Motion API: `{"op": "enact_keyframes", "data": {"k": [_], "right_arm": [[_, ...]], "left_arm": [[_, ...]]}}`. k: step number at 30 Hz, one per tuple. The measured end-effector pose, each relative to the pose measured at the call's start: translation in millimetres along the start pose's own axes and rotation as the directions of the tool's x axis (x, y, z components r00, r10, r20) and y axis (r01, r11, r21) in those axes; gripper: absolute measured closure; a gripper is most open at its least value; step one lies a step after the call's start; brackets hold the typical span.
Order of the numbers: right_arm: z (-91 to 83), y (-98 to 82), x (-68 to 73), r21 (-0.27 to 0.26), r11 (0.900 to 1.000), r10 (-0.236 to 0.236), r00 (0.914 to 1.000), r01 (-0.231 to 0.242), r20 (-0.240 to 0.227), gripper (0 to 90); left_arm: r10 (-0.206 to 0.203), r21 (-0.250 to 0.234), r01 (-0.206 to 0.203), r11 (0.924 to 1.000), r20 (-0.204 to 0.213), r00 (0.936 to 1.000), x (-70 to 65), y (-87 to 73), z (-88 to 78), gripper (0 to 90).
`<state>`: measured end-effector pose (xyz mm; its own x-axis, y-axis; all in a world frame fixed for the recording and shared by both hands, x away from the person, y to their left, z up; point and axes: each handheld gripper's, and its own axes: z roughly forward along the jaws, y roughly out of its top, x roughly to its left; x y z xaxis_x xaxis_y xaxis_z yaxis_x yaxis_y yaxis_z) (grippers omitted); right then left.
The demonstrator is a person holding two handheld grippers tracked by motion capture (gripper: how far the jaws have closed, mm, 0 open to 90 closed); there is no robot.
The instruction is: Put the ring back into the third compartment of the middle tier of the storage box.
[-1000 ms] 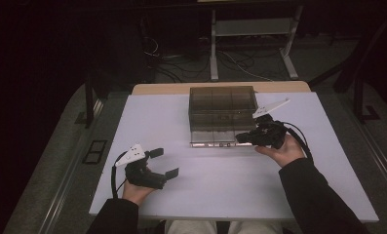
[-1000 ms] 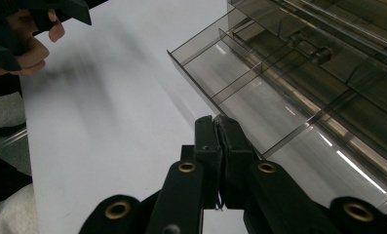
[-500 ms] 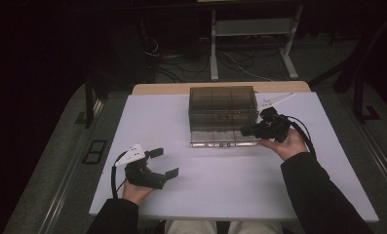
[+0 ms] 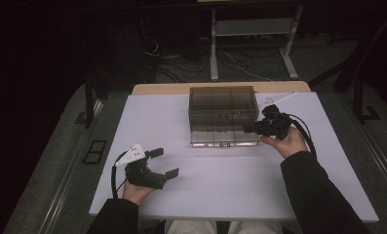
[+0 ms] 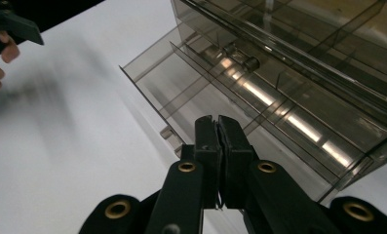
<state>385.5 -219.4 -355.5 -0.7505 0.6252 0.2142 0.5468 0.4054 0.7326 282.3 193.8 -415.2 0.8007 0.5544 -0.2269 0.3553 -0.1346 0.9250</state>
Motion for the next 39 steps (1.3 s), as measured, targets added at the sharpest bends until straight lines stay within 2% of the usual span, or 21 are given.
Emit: {"op": "enact_keyframes", "data": {"k": [15, 39], "right_arm": [[8.7, -4.7, -18.0, 0.003, 0.999, 0.048, 0.9986, -0.048, 0.021, 86.9], [28.1, -7.4, -23.6, 0.035, 0.998, 0.056, 0.9979, -0.057, 0.03, 86.9]], "left_arm": [[0.0, 0.0, 0.0, 1.0, -0.002, 1.0, 0.2, 0.0, 0.0, 0.0], [0.0, -0.005, 0.0, 1.0, -0.003, 1.0, 0.5, 0.2, -0.5, 0.0]]}}
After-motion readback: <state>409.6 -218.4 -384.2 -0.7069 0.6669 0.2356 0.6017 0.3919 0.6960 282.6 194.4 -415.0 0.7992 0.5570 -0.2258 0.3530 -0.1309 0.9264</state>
